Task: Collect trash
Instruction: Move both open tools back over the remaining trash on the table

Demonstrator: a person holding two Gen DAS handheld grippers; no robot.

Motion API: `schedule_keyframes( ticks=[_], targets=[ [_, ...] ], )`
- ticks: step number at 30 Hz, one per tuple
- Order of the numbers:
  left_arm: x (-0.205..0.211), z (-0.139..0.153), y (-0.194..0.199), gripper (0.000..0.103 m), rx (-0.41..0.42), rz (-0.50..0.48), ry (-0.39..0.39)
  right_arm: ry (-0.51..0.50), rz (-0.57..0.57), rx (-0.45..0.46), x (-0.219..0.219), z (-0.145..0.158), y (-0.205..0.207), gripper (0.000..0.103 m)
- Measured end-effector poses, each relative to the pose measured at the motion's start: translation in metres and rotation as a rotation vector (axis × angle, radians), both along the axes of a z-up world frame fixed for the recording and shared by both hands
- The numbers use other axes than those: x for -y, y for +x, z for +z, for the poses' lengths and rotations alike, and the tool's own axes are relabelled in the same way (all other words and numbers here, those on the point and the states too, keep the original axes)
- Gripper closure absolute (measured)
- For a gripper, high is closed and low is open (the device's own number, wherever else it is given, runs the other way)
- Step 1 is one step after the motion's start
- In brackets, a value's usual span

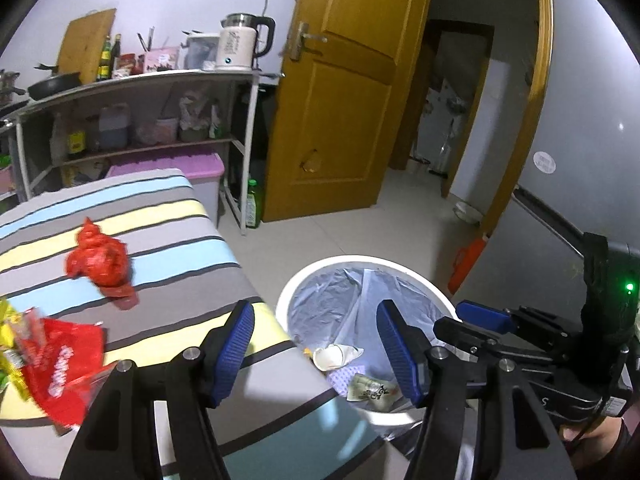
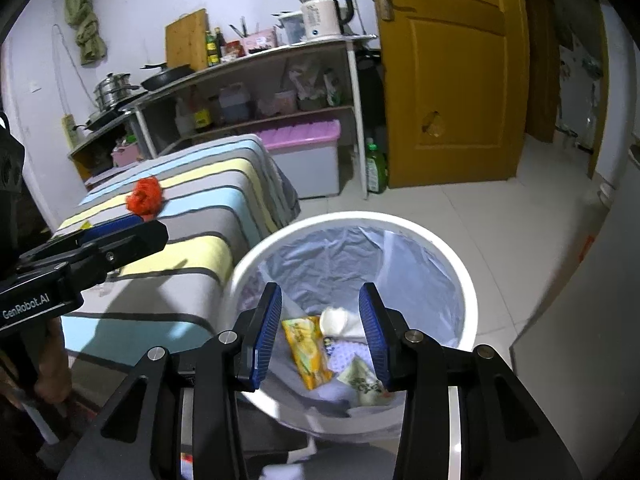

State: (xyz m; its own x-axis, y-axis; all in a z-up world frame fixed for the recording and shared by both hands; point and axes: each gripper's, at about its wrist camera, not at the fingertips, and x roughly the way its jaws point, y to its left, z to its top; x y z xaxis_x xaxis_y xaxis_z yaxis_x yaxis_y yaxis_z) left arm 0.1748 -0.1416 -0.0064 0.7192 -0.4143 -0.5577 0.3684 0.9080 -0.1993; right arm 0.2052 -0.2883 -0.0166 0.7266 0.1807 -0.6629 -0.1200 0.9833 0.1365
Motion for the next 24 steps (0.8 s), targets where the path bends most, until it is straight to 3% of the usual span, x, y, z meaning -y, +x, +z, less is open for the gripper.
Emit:
schedule_keyframes(
  ticks=[11, 24],
  targets=[
    [-0.059, 0.017, -0.042, 0.040, 0.046, 0.119, -0.017, 0.003, 0.112, 0.050, -0.047, 0.018, -0.021, 0.061],
    [-0.127, 0.007, -0.079, 0.044, 0.035, 0.265, -0.025, 0.009, 0.250, 0.030, -0.110, 0.012, -0.024, 0.061]
  ],
)
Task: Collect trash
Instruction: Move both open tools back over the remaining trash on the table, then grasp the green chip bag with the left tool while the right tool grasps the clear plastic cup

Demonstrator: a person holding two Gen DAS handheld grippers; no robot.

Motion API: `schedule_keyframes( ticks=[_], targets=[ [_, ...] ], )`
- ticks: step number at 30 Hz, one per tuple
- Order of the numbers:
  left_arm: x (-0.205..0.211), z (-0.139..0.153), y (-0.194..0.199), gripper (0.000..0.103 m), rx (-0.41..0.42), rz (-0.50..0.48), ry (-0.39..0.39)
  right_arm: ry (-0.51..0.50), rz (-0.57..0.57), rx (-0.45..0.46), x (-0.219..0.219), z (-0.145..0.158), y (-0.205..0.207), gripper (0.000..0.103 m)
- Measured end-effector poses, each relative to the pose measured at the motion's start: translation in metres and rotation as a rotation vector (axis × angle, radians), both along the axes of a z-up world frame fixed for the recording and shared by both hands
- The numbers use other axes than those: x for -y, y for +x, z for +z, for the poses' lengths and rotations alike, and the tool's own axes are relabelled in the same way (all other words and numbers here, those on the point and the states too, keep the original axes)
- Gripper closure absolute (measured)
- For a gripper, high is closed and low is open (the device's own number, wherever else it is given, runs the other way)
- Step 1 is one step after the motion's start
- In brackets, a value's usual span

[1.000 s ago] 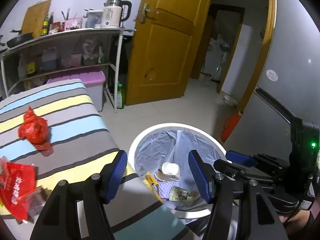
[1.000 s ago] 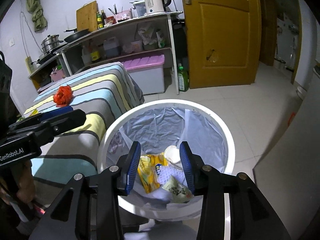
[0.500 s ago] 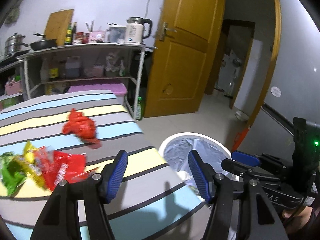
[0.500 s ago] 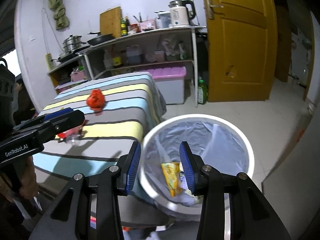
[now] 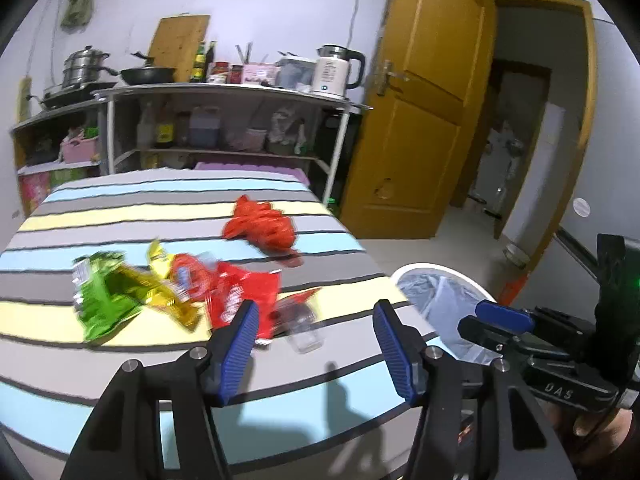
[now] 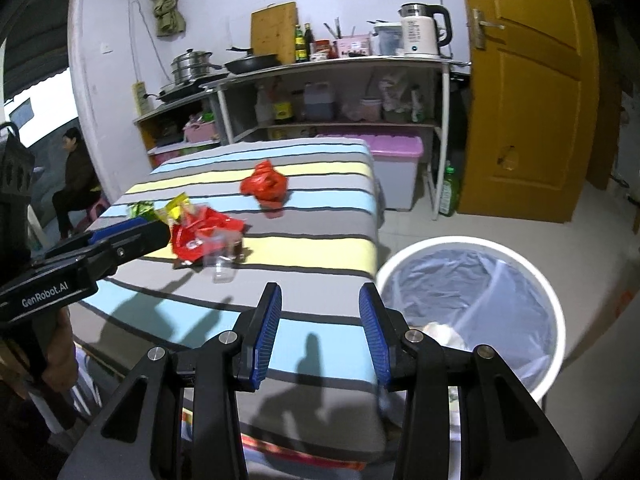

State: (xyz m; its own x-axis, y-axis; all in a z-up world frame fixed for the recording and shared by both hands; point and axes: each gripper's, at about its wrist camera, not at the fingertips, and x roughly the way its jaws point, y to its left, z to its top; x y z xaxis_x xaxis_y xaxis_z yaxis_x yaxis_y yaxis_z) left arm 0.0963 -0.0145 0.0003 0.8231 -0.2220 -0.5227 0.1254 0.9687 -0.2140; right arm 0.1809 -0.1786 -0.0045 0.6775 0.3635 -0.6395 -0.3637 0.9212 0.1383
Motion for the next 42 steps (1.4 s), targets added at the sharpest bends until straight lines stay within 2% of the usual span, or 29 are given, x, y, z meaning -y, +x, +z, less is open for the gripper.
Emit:
schedule_keyframes(
  ticks=[6, 13, 23, 31, 42],
  targets=[
    [-0.027, -0.010, -0.010, 0.045, -0.016, 0.083, 0.014, 0.004, 0.033, -0.028, -0.020, -0.003, 0.004, 0.061],
    [-0.053, -0.015, -0.017, 0.045, -0.027, 0.133, 0.018, 0.021, 0.094, -0.048, -0.044, -0.006, 0.009, 0.061],
    [-0.085, -0.016, -0.014, 0.045, -0.025, 0.213, 0.033, -0.010, 0.171, -0.047, -0.083, -0.009, 0.018, 0.061],
    [-0.115, -0.018, 0.001, 0.045, -0.041, 0.289, 0.033, -0.014, 0.178, -0.062, -0.099, -0.015, 0.034, 0.061],
    [-0.141, -0.028, 0.033, 0.045, -0.086, 0.328, 0.021, -0.030, 0.166, -0.104, -0.113, -0.028, 0.060, 0.063]
  ],
)
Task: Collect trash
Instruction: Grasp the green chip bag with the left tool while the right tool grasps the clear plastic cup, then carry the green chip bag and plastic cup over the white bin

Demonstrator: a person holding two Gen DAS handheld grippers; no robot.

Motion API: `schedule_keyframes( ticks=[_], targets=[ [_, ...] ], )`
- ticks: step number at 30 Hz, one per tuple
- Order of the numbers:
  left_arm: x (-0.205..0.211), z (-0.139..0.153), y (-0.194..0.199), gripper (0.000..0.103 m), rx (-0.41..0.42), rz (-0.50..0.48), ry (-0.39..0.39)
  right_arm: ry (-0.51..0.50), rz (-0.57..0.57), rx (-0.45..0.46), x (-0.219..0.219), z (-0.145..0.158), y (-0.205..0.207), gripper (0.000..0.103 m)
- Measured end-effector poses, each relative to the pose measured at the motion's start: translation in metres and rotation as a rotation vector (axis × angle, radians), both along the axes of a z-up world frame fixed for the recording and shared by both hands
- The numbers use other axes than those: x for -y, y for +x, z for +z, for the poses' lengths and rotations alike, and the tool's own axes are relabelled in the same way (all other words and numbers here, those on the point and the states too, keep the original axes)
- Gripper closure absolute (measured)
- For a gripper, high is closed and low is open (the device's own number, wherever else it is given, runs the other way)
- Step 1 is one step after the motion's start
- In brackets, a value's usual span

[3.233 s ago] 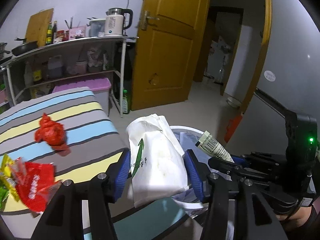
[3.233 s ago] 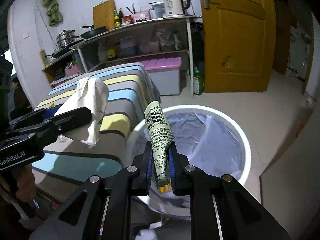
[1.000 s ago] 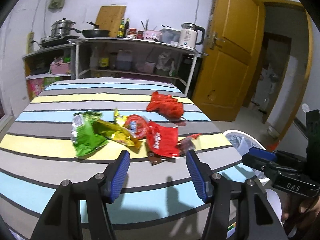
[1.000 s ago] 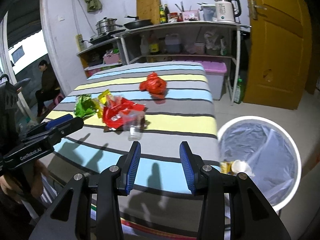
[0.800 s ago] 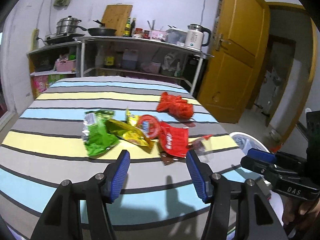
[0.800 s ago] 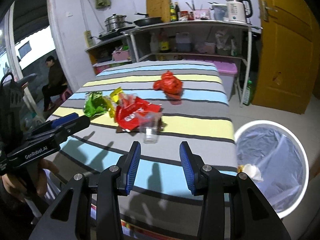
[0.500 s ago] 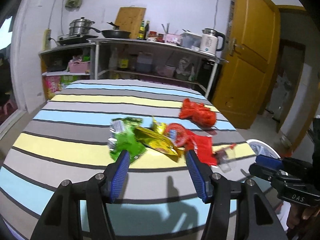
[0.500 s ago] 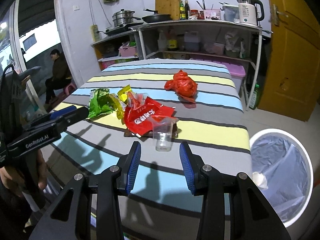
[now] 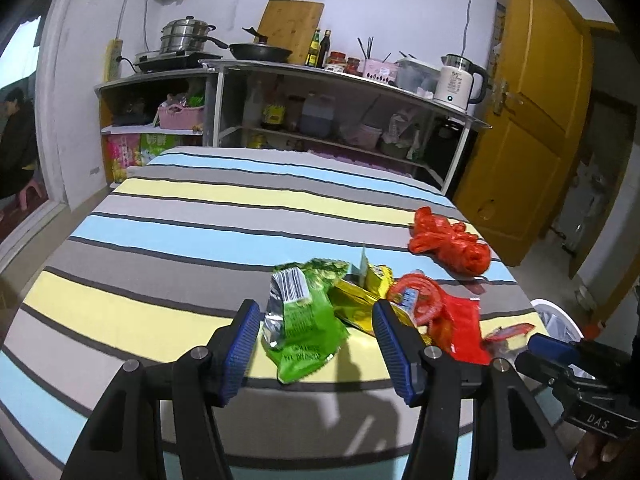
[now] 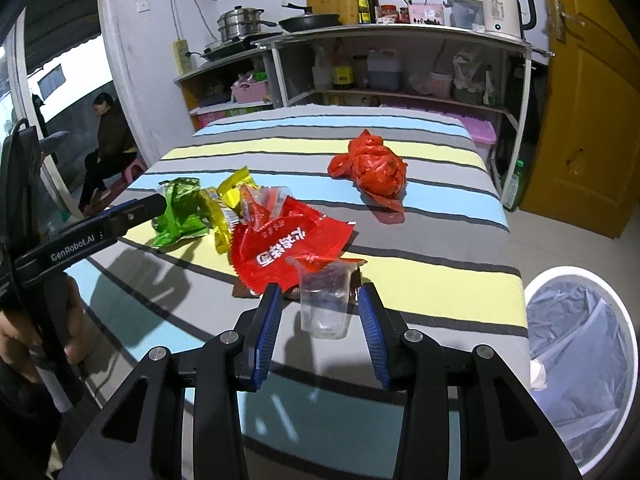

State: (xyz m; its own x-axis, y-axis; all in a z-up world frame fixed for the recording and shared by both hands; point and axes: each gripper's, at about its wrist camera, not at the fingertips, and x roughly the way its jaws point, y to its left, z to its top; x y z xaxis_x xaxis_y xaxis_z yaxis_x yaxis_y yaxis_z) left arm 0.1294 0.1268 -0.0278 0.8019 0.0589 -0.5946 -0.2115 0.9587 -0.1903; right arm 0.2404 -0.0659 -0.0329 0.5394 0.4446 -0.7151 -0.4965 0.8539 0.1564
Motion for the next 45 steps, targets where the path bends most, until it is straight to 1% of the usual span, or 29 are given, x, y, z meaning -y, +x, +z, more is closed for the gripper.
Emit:
schedule_keyframes(
  ticks=[5, 9, 13, 15, 17, 18, 22, 30, 39, 45],
  targets=[
    [-0.001, -0.005, 0.013, 0.045, -0.029, -0.004, 0.001, -0.010, -0.001, -0.015, -0.004, -0.006, 0.009, 0.063],
    [-0.002, -0.007, 0.021, 0.045, -0.054, 0.003, -0.005, -0.016, 0.002, -0.020, -0.006, -0.008, 0.010, 0.071],
    [-0.006, -0.012, 0.028, 0.045, -0.096, 0.029, -0.012, -0.018, 0.000, -0.023, -0.007, -0.010, 0.012, 0.072],
    [-0.008, -0.015, 0.029, 0.051, -0.112, 0.038, -0.020, -0.018, -0.001, -0.021, -0.007, -0.010, 0.012, 0.072],
    [-0.008, -0.017, 0.030, 0.063, -0.124, 0.043, -0.024, -0.018, 0.000, -0.018, -0.007, -0.010, 0.012, 0.072],
    [-0.008, -0.017, 0.030, 0.065, -0.124, 0.042, -0.023, -0.017, 0.000, -0.017, -0.006, -0.010, 0.012, 0.072],
    [-0.002, -0.014, 0.026, 0.069, -0.114, 0.033, -0.008, -0.008, -0.008, -0.006, -0.003, -0.007, 0.010, 0.072],
    [0.009, 0.000, 0.004, 0.070, -0.070, 0.017, 0.008, 0.015, -0.021, 0.030, 0.005, 0.009, -0.002, 0.072],
    [0.029, 0.023, -0.024, 0.072, -0.013, -0.035, 0.025, 0.035, -0.030, 0.070, 0.016, 0.026, -0.022, 0.072],
    [0.049, 0.037, -0.033, 0.072, 0.013, -0.080, 0.035, 0.046, -0.049, 0.097, 0.029, 0.037, -0.033, 0.072]
  ],
)
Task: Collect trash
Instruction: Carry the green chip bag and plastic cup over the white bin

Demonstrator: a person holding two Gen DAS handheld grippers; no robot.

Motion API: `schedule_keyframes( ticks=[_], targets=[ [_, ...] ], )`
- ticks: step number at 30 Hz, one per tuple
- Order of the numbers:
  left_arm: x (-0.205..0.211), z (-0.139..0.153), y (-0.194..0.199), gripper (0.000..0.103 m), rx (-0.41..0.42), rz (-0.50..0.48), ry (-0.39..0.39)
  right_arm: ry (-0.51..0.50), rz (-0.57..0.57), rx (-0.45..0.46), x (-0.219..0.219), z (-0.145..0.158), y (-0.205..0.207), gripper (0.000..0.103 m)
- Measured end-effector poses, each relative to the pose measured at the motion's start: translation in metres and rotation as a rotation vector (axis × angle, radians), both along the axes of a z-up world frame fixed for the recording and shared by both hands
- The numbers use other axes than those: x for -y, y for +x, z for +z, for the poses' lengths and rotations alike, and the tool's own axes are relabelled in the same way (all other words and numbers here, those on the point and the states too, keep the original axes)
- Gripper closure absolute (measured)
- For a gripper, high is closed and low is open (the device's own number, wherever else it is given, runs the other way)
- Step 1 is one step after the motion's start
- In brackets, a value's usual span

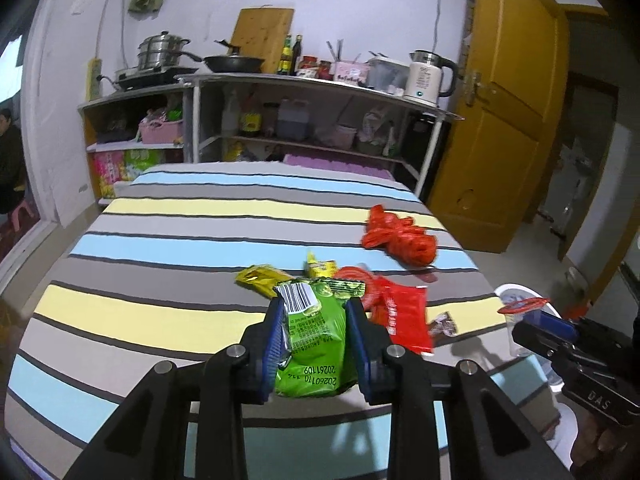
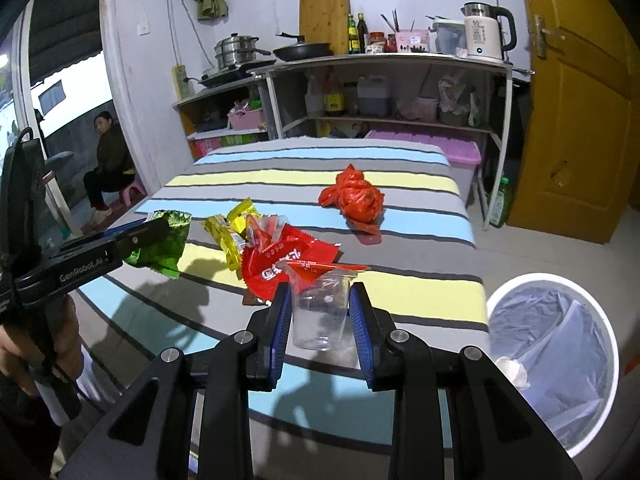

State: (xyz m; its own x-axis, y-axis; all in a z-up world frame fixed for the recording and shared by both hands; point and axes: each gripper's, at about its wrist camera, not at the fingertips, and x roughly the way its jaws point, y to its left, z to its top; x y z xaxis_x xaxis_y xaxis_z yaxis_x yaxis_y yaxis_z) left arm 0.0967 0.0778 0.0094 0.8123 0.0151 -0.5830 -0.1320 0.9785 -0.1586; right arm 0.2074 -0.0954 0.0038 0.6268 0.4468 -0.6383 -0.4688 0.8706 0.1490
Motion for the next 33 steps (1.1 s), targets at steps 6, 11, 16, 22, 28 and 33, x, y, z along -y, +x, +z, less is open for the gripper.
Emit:
schedule_keyframes(
  ticks=[6, 11, 16, 22, 28, 33],
  targets=[
    [0.022, 0.011, -0.003, 0.072, 0.018, -0.053, 0.004, 0.011, -0.031, 0.020, 0.017, 0.007, -0.008, 0.072],
    [0.044, 0.017, 0.001, 0.072, 0.028, -0.104, 0.007, 0.021, -0.069, 0.035, 0.035, 0.012, -0.012, 0.072],
    [0.068, 0.017, 0.009, 0.072, 0.023, -0.160, 0.002, 0.026, -0.119, 0.039, 0.058, 0.014, -0.013, 0.072],
    [0.102, 0.020, 0.018, 0.072, 0.037, -0.236, 0.000, 0.028, -0.177, 0.046, 0.083, 0.016, -0.014, 0.072],
    [0.138, 0.021, 0.030, 0.072, 0.041, -0.314, -0.005, 0.025, -0.230, 0.049, 0.108, 0.016, -0.018, 0.072],
    [0.168, 0.021, 0.041, 0.072, 0.045, -0.387, -0.012, 0.026, -0.276, 0.046, 0.128, 0.015, -0.018, 0.072]
  ],
)
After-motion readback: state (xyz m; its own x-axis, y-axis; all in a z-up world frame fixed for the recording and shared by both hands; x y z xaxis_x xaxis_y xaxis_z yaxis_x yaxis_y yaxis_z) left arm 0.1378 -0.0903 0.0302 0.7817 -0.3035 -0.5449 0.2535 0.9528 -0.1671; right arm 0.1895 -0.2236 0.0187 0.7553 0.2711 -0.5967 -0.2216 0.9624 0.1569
